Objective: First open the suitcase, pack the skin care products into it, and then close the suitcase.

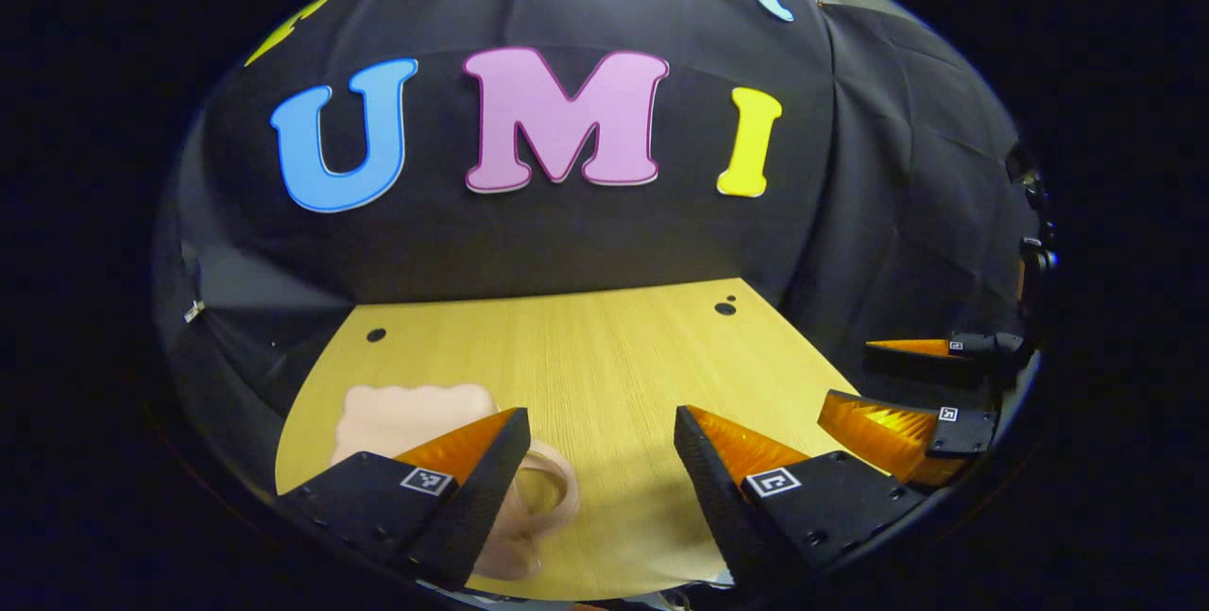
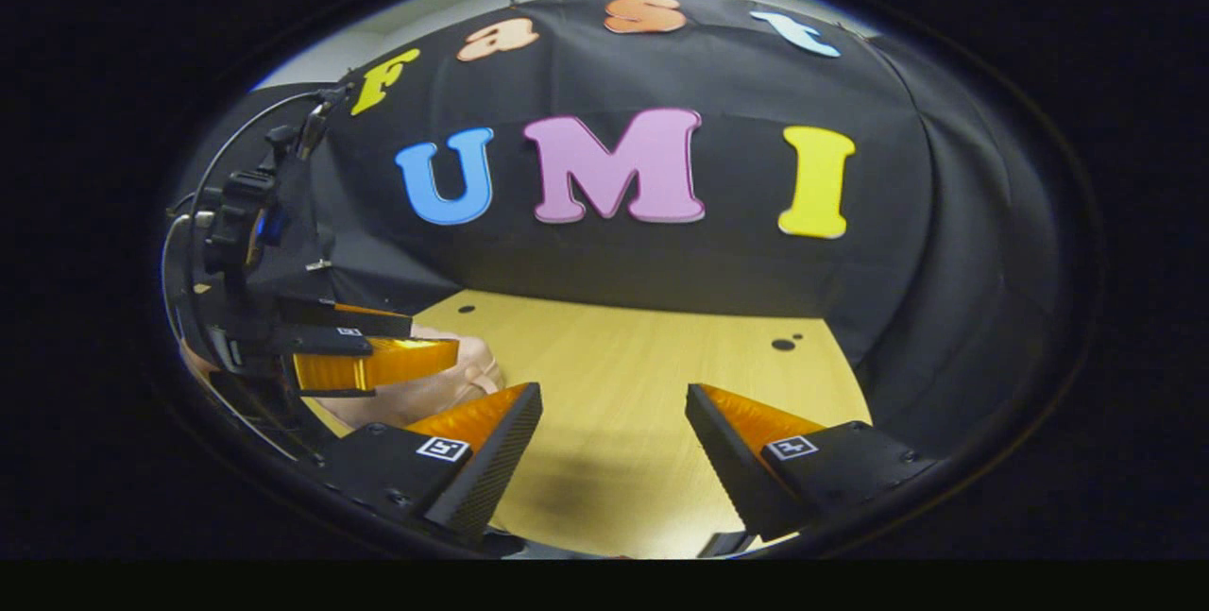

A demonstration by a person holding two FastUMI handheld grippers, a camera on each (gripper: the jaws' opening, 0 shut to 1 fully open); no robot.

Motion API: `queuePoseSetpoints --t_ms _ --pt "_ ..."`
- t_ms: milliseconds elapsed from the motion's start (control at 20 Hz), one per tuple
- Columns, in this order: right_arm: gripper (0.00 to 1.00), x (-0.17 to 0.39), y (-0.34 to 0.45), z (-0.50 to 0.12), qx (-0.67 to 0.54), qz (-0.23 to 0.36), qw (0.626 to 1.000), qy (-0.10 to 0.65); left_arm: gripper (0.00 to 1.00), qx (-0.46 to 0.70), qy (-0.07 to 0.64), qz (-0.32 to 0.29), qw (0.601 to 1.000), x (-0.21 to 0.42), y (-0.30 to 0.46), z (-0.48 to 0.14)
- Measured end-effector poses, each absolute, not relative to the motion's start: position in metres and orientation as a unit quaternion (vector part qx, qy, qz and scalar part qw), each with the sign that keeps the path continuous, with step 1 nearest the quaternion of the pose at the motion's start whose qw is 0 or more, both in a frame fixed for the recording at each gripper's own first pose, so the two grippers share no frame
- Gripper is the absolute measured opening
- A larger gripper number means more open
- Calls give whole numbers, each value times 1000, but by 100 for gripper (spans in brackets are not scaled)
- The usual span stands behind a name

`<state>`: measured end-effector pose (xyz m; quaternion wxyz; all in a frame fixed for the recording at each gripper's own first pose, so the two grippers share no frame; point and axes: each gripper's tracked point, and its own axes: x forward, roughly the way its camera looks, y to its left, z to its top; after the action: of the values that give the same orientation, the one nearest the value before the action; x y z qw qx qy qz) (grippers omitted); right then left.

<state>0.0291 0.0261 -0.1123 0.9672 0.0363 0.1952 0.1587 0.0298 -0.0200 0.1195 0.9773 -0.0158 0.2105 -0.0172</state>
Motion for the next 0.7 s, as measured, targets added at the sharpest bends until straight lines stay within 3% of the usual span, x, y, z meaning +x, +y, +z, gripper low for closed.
queuePoseSetpoints --t_ms 250,700 --pt "97 53 36 -56 63 157 977 131 96 -2 160 19 987 17 19 177" --pt "97 66 43 -23 67 157 981 89 95 52 58 56 995 -3 48 250"
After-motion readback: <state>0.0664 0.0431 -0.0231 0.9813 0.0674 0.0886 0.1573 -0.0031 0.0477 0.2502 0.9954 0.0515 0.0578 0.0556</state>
